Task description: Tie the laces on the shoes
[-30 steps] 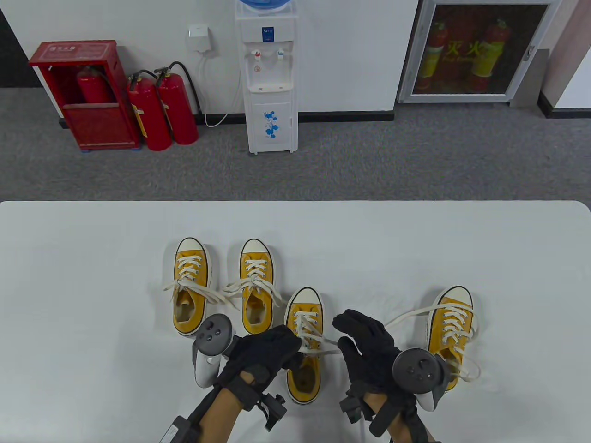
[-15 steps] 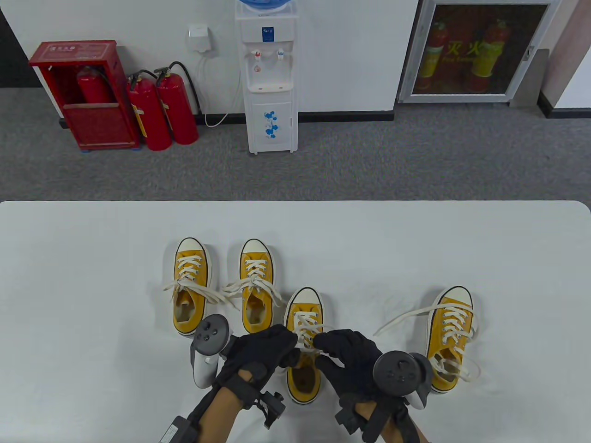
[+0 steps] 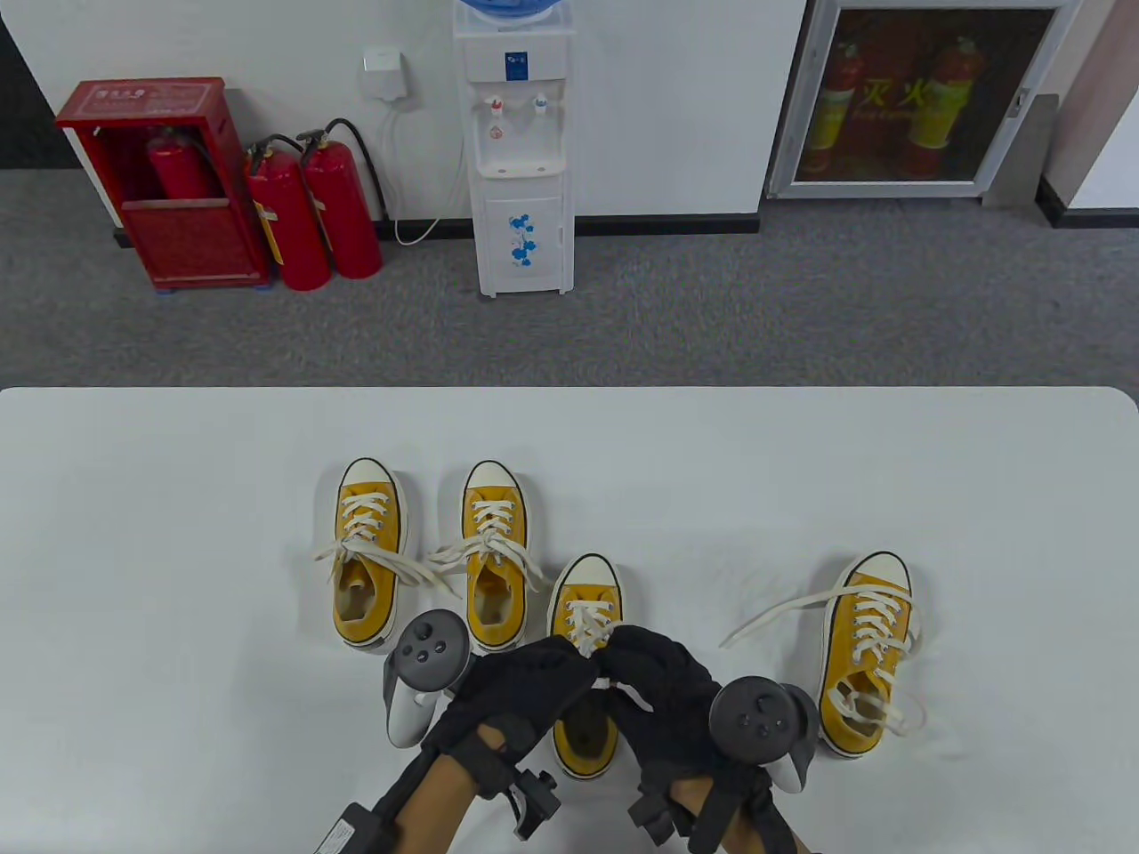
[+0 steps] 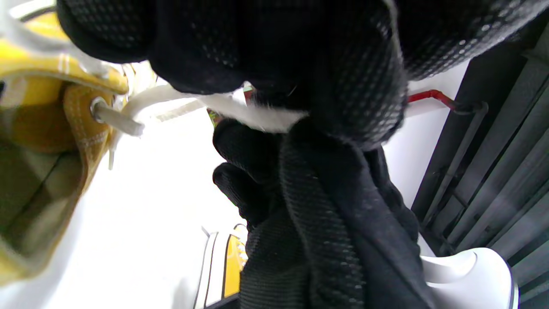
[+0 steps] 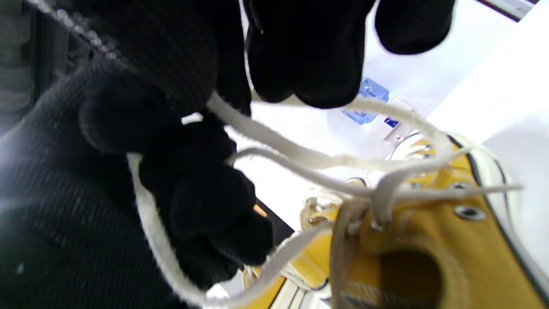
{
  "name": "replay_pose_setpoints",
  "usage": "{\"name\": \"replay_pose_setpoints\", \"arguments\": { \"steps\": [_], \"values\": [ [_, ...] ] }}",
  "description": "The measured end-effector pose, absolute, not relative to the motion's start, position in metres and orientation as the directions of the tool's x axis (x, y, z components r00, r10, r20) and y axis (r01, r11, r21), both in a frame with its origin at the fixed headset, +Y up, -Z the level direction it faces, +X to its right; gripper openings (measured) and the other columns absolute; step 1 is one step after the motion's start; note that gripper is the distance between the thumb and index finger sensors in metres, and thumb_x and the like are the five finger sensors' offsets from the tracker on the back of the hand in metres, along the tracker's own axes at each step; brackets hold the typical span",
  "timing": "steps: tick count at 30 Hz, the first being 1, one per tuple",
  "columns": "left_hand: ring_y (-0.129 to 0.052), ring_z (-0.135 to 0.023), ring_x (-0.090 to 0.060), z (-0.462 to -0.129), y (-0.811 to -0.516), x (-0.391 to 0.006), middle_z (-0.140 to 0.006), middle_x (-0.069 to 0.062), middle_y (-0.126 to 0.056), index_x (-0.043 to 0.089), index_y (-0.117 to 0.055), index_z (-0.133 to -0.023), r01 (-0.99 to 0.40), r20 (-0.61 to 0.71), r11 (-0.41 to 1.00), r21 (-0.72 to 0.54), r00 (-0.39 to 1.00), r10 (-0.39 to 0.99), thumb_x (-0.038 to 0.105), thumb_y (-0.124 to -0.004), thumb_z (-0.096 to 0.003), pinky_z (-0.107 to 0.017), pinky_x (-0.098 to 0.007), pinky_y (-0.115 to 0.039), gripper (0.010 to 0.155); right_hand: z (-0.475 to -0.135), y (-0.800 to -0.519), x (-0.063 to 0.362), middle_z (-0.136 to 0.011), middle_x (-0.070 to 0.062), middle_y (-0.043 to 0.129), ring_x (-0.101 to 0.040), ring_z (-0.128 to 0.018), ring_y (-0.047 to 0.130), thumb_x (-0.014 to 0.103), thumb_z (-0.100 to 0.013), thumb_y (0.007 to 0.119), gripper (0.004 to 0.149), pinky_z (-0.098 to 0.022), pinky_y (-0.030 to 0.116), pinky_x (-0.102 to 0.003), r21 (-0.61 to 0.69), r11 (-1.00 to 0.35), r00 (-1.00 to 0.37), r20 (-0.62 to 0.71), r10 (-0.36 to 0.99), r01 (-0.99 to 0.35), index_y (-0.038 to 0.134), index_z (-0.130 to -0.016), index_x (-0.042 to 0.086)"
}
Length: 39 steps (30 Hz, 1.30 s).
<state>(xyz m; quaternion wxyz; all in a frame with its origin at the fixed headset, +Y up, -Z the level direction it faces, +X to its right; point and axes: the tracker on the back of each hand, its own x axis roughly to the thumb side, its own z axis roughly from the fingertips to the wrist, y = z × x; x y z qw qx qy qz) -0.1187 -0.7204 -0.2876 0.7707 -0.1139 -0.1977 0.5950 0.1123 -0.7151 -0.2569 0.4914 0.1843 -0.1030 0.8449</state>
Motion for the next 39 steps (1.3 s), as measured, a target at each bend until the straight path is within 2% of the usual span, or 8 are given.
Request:
{"name": "replay_pose_setpoints", "arguments": {
  "steps": [3, 7, 11, 17, 21, 24, 27, 39],
  "values": [
    [-0.096, -0.051, -0.028, -0.288, -0.713, -0.124, -0.067, -0.001, -0.094, 0.027, -0.103, -0.064, -0.874, 0.206, 0.342, -0.344, 0.285, 0.936, 0.061, -0.076, -0.0489, -0.052, -0.056, -0.079, 0.046, -0.259, -0.713, 0.120, -0.099, -0.008, 0.068, -0.033, -0.083, 0.080, 0.035, -0.045, 0.084, 0.042, -0.065, 0.055, -0.066, 0.055, -0.441, -0.389, 0.384, 0.837, -0.896, 0.086, -0.081, 0.014],
    [-0.093, -0.064, -0.030, -0.288, -0.702, -0.134, -0.079, -0.002, -0.089, 0.028, -0.095, -0.079, -0.844, 0.264, 0.476, -0.247, 0.414, 0.871, 0.063, -0.075, -0.0487, -0.061, -0.058, -0.073, 0.051, -0.261, -0.705, 0.131, -0.098, -0.008, 0.067, -0.033, -0.083, 0.079, 0.037, -0.046, 0.082, 0.042, -0.065, 0.053, -0.066, 0.029, -0.383, -0.344, 0.380, 0.859, -0.923, 0.084, -0.080, 0.013],
    [-0.091, -0.069, -0.030, -0.288, -0.694, -0.150, -0.083, -0.002, -0.086, 0.029, -0.092, -0.083, -0.814, 0.275, 0.546, -0.199, 0.488, 0.828, 0.063, -0.074, -0.0486, -0.064, -0.059, -0.071, 0.052, -0.260, -0.695, 0.145, -0.098, -0.008, 0.068, -0.034, -0.083, 0.079, 0.039, -0.046, 0.081, 0.043, -0.065, 0.052, -0.067, -0.021, -0.342, -0.323, 0.383, 0.865, -0.939, 0.084, -0.080, 0.013],
    [-0.091, -0.068, -0.030, -0.285, -0.690, -0.179, -0.082, -0.003, -0.086, 0.028, -0.091, -0.083, -0.773, 0.283, 0.625, -0.108, 0.579, 0.765, 0.063, -0.076, -0.0481, -0.063, -0.059, -0.071, 0.052, -0.255, -0.678, 0.158, -0.096, -0.009, 0.069, -0.034, -0.081, 0.080, 0.041, -0.046, 0.082, 0.043, -0.066, 0.052, -0.066, -0.166, -0.392, -0.426, 0.362, 0.829, -0.905, 0.085, -0.078, 0.012],
    [-0.092, -0.062, -0.028, -0.283, -0.686, -0.199, -0.077, -0.002, -0.087, 0.029, -0.092, -0.077, -0.701, 0.270, 0.712, -0.044, 0.678, 0.684, 0.063, -0.078, -0.0471, -0.060, -0.058, -0.073, 0.047, -0.253, -0.671, 0.164, -0.096, -0.009, 0.069, -0.034, -0.081, 0.080, 0.041, -0.045, 0.082, 0.044, -0.066, 0.052, -0.066, -0.237, -0.490, -0.542, 0.281, 0.792, -0.839, 0.085, -0.077, 0.011],
    [-0.092, -0.058, -0.027, -0.280, -0.686, -0.211, -0.073, 0.000, -0.088, 0.030, -0.093, -0.070, -0.673, 0.254, 0.740, -0.007, 0.714, 0.652, 0.060, -0.081, -0.0466, -0.058, -0.057, -0.074, 0.040, -0.253, -0.675, 0.170, -0.097, -0.008, 0.068, -0.034, -0.082, 0.080, 0.041, -0.045, 0.082, 0.044, -0.067, 0.052, -0.065, -0.259, -0.565, -0.617, 0.221, 0.755, -0.784, 0.085, -0.077, 0.011],
    [-0.093, -0.057, -0.026, -0.278, -0.691, -0.225, -0.072, 0.000, -0.088, 0.029, -0.093, -0.067, -0.654, 0.227, 0.756, 0.025, 0.740, 0.633, 0.060, -0.081, -0.0462, -0.057, -0.057, -0.075, 0.039, -0.255, -0.686, 0.181, -0.097, -0.009, 0.068, -0.035, -0.082, 0.079, 0.041, -0.045, 0.083, 0.044, -0.066, 0.053, -0.065, -0.271, -0.577, -0.626, 0.156, 0.764, -0.771, 0.086, -0.077, 0.011],
    [-0.093, -0.057, -0.028, -0.269, -0.711, -0.272, -0.071, -0.001, -0.088, 0.028, -0.093, -0.062, -0.536, 0.140, 0.828, 0.164, 0.844, 0.518, 0.059, -0.080, -0.0463, -0.057, -0.059, -0.075, 0.038, -0.261, -0.710, 0.213, -0.097, -0.009, 0.069, -0.031, -0.076, 0.082, 0.040, -0.044, 0.085, 0.043, -0.064, 0.057, -0.060, -0.266, -0.736, -0.747, -0.075, 0.660, -0.623, 0.087, -0.076, 0.011]
  ]
}}
